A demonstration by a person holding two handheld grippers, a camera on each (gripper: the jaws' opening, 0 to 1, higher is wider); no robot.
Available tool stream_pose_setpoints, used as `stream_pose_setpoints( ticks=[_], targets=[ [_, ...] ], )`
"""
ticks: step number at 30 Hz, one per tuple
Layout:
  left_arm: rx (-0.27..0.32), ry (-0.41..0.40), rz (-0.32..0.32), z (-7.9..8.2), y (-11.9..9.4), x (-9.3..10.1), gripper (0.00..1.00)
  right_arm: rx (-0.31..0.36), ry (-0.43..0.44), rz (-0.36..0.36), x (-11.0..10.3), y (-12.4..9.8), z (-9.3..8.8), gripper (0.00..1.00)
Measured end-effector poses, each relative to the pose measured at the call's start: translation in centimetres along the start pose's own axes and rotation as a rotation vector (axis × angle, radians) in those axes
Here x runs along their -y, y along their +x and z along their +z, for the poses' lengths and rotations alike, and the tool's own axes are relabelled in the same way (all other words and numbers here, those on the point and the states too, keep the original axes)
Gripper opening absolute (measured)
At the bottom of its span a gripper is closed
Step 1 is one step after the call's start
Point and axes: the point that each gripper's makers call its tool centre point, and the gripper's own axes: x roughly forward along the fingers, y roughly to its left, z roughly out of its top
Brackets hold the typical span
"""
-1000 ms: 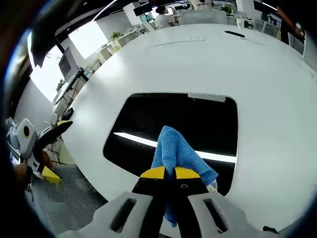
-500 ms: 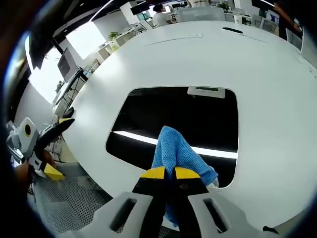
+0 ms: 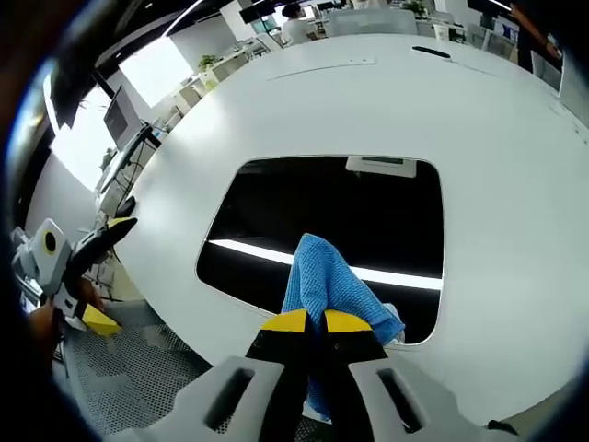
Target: Wipe the mirror surface with the cleaning cloth until all visible marks leave the cleaned area.
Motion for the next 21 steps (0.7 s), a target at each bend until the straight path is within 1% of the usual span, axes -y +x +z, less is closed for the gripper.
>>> stream_pose_setpoints(
  ticks=[5,21],
  targets=[
    [-0.001,-0.001,-0.002,-0.03,0.03,0.06,0.99,-0.004,-0.013,-0.003,-0.01,-0.05,-0.06,0.0],
    [-0.001,-0.002,-0.003,-0.05,0.05,0.08,0.99,-0.006,0.0,0.001,0.6,-0.43,-0.31,0.0]
  ],
)
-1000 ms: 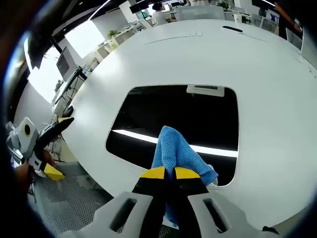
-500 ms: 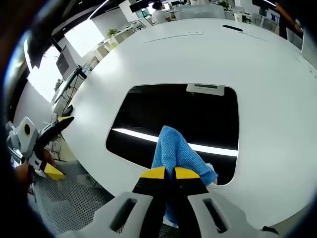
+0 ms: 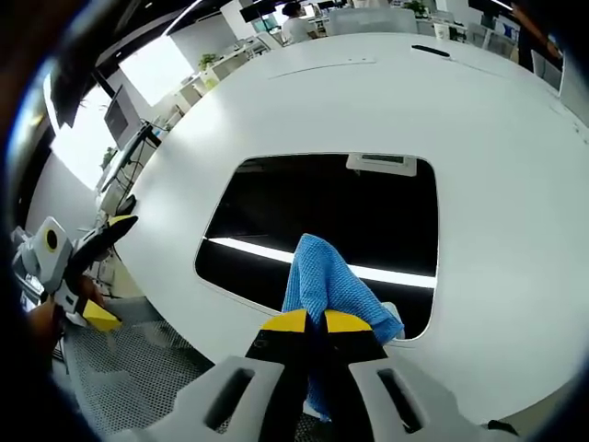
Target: Wipe the mirror surface with the cleaning cloth until all visible marks leave the cleaned area.
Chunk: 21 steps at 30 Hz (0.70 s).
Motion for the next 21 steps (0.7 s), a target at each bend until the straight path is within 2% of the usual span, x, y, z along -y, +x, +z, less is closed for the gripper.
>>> stream_pose_setpoints(
  ticks=[21],
  targets=[
    [0.011,-0.014,-0.002,0.2,-0.1,0.0,0.99,0.009,0.032,-0.008,1.7,-0.7,-0.3,0.0]
  ],
)
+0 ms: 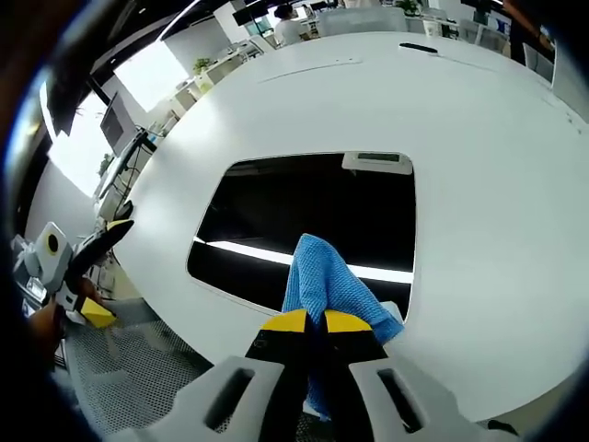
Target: Wipe the mirror surface with the cleaning cloth until all visible marks leave the cleaned area.
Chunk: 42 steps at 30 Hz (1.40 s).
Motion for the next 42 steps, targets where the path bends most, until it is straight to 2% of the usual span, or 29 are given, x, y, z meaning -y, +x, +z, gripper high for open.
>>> stream_pose_setpoints(
  ticks=[11,26,42],
  targets=[
    [-0.003,-0.001,-0.002,-0.1,0.0,0.1,0.99,0.008,0.028,-0.024,1.8,-0.7,-0.1,0.0],
    [-0.001,-0.008,-0.002,-0.1,0.0,0.1,0.99,0.018,0.026,-0.045,2.3,-0.6,0.3,0.0],
    [-0.009,-0.018,-0.004,-0.2,0.1,0.1,0.99,0.023,-0.003,-0.061,2.8,0.3,2.3,0.0]
  ],
)
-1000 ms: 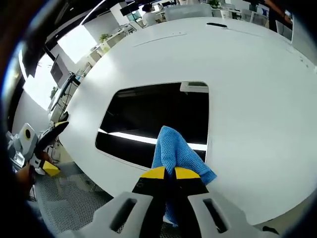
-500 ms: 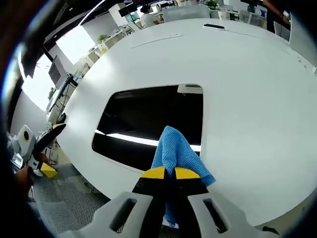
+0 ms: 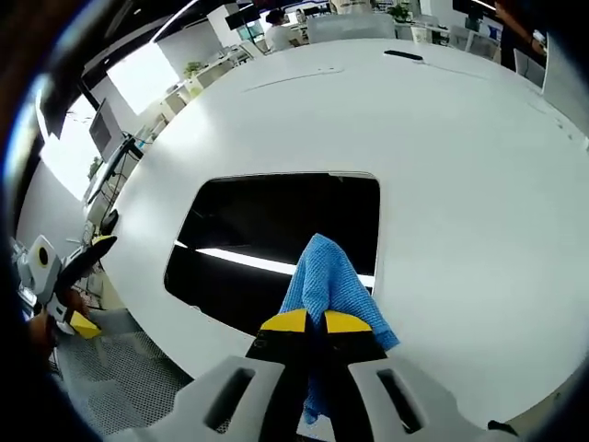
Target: Wipe the mirror surface with the cleaning cloth until all visible marks leave the cleaned area.
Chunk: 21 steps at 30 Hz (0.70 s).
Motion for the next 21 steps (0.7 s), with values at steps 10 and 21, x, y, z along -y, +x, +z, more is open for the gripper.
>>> stream_pose_setpoints(
  ticks=[10,21],
  targets=[
    [-0.032,0.022,-0.009,-0.4,0.2,0.3,0.99,0.002,-0.002,-0.002,0.4,0.5,1.3,0.0],
    [-0.026,-0.011,-0.011,-0.5,0.3,0.0,0.99,0.006,-0.019,-0.012,1.1,1.7,4.3,0.0]
  ],
)
